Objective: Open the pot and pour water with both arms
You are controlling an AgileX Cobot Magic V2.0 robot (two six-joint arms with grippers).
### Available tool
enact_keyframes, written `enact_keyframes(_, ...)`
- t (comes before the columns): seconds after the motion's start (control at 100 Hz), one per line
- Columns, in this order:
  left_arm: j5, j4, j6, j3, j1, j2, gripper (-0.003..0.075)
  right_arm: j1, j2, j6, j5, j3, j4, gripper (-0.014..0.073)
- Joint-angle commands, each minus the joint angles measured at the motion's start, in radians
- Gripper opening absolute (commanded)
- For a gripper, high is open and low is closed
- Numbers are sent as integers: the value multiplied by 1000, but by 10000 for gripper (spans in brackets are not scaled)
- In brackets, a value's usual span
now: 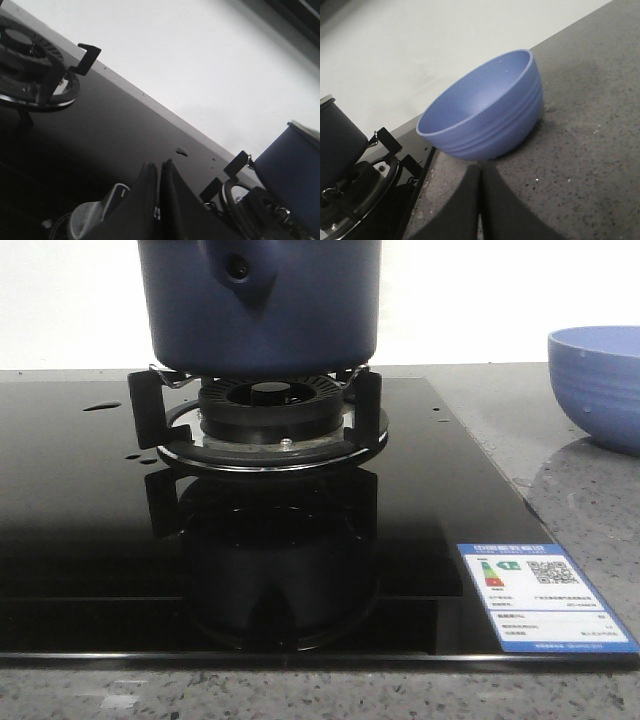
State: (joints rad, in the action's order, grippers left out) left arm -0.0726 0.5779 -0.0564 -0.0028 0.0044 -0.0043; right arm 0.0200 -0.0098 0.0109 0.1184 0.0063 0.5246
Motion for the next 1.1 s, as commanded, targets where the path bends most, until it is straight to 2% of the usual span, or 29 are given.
enact_keyframes(0.0,56,33,-1,-48,1,-26,-20,8,-16,-2,-42,-67,26,-46)
enact_keyframes(0.15,-61,-81,56,-224,1,40,-20,8,49,-59,65,-213,-20,-45)
enact_keyframes(0.39,-309,-82,303,-506,1,269,-19,8,332,-236,250,-478,-66,-46)
enact_keyframes(0.56,-313,-30,372,-588,-54,375,-15,6,492,-277,297,-589,-66,-44)
enact_keyframes(0.61,-303,0,409,-594,-93,392,15,4,516,-297,307,-611,-66,-28)
enact_keyframes(0.68,-303,29,474,-603,-149,418,98,-2,541,-317,311,-632,-66,59)
enact_keyframes(0.82,-250,53,482,-612,-254,480,344,-22,560,-323,286,-649,-64,412)
enact_keyframes(0.87,-226,61,482,-613,-283,506,404,-24,562,-323,282,-649,-64,483)
enact_keyframes(0.93,-184,66,482,-613,-326,542,428,-24,562,-323,273,-649,-64,500)
enact_keyframes(1.09,-61,66,496,-615,-450,648,395,-24,562,-323,252,-649,-64,470)
